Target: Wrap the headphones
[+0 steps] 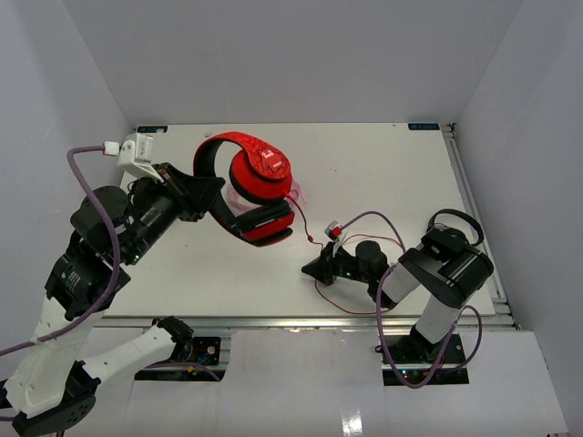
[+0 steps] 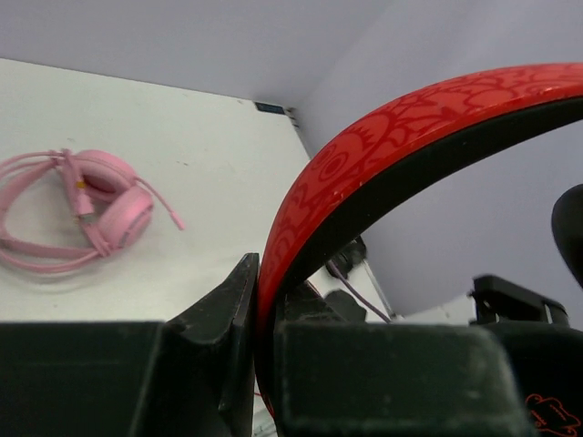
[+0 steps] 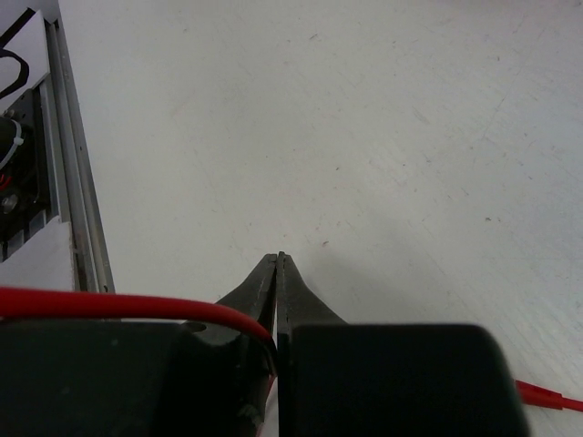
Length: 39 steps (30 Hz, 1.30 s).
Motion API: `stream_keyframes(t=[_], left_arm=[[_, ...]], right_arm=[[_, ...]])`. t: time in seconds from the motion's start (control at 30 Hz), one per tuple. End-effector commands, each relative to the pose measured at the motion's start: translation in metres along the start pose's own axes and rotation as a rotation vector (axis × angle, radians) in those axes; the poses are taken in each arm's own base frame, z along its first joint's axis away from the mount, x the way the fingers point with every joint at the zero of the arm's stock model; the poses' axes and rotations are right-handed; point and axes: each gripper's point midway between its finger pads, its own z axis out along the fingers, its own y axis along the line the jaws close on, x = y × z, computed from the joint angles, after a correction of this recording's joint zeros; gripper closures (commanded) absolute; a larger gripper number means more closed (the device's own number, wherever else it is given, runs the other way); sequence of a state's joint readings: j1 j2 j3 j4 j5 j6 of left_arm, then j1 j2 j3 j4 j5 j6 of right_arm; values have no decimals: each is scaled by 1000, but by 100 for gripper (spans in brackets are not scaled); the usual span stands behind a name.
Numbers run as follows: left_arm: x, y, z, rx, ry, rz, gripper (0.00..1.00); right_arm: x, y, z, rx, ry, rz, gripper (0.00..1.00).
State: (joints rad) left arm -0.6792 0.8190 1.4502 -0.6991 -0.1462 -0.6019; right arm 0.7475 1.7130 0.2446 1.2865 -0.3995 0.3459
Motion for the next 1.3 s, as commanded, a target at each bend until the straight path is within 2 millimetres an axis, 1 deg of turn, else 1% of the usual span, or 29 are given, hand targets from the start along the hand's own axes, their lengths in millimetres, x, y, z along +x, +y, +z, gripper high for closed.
stream_keyframes(t=[0.0,0.07,0.17,0.2,0.23,0.3,0.33,0.37,0.43,0.5,0.53,0.57,0.63,0.67,0.77,0.83,0.9,0.93,1.0,1.07,1.2,1.27], left_arm=[[23,-63,-22,363,146,-32,100],[42,-75,-33,475,230,-16,100],[63,-81,-44,574,315,14,100],[70,-83,-48,603,347,22,100],[74,-80,-48,601,360,30,100],[90,-76,-52,624,420,50,100],[100,-71,-51,625,447,60,100],[107,-68,-51,629,468,64,100],[123,-66,-54,671,523,74,100],[136,-61,-53,685,563,86,100],[143,-58,-52,690,581,93,100],[149,-55,-52,695,599,103,100],[156,-49,-49,689,615,127,100],[161,-45,-48,677,630,132,100],[173,-33,-41,642,657,150,100],[180,-30,-38,641,680,151,100],[189,-24,-33,630,705,152,100],[193,-21,-31,624,711,159,100],[200,-17,-25,615,728,163,100],[211,-7,-18,587,756,178,100],[232,13,-5,525,806,203,100],[239,18,0,507,832,202,100]], right_arm=[[-94,33,-7,-102,-337,-211,92],[-93,28,-2,-82,-298,-221,92],[-111,27,4,-66,-297,-259,92],[-113,26,5,-57,-292,-268,92],[-114,23,5,-47,-284,-265,92],[-119,13,8,-11,-256,-269,92],[-131,11,11,-1,-265,-278,92],[-137,6,12,15,-260,-279,92],[-137,-7,19,50,-194,-272,92],[-147,-15,25,79,-164,-285,92],[-153,-18,28,93,-150,-295,92],[-168,-21,29,112,-165,-316,92],[-178,-37,25,169,-135,-312,92],[-193,-40,25,188,-142,-321,92],[-224,-55,16,261,-129,-333,92],[-233,-64,10,301,-96,-342,92],[-253,-63,7,311,-97,-365,92],[-269,-58,6,310,-116,-380,92],[-273,-57,4,316,-93,-386,92],[-291,-52,1,321,-105,-410,92],[-311,-44,-6,337,-117,-443,92],[-321,-41,-8,338,-127,-455,92]])
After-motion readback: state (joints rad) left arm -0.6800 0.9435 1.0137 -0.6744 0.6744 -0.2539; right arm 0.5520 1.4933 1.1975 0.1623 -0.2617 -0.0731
